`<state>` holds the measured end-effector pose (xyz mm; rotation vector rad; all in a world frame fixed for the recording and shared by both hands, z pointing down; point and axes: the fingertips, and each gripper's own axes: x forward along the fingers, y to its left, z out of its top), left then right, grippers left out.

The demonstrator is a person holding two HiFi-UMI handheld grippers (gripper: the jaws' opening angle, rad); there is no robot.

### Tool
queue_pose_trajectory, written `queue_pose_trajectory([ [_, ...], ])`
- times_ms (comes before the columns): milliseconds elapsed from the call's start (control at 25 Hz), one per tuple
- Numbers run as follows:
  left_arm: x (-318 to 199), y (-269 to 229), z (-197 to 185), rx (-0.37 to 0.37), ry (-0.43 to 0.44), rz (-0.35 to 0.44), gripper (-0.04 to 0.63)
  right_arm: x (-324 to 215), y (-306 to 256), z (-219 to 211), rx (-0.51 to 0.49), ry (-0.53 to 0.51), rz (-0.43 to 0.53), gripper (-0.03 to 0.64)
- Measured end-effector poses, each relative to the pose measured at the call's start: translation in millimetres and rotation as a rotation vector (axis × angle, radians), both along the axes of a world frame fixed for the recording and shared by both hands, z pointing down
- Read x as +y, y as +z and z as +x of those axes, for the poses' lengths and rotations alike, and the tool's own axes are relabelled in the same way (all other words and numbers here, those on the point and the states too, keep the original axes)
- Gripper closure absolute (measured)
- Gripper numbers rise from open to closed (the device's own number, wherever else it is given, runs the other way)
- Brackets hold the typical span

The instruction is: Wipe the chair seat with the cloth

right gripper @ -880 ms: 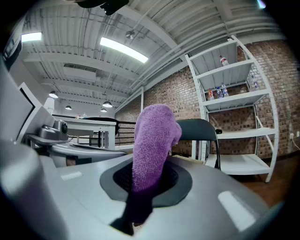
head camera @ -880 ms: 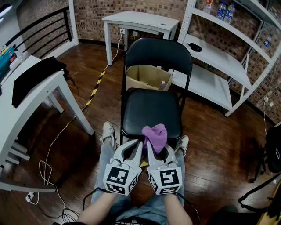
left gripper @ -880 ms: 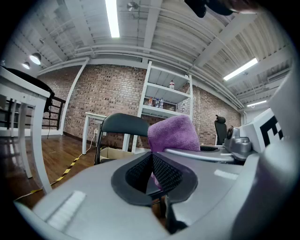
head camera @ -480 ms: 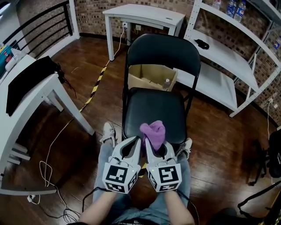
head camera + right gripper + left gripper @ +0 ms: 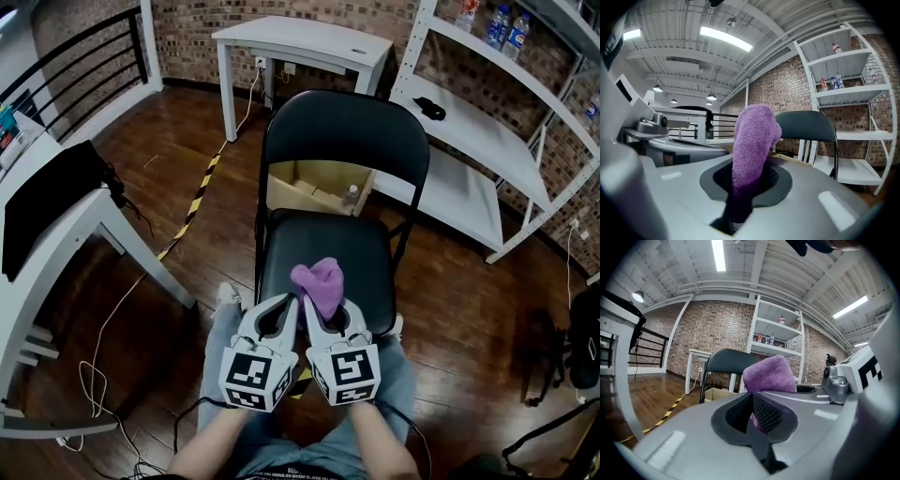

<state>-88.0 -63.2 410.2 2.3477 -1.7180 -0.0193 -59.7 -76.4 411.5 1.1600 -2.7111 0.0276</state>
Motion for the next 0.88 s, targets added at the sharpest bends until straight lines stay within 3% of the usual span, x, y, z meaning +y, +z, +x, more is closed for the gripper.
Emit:
queue_pose_trajectory([
  [520,-64.8,6.8,-44.6,0.002,-0.070,-0.016,0.591,-74.7,15.5,-47.6,0.089,-0.090,-0.003,0.571],
  [880,-95.5,14.9,-70.9,-0.010,-0.092,-0.038,0.591,-134.8,48.9,-78.9,0.201,-0.137,-0.008,0.571],
])
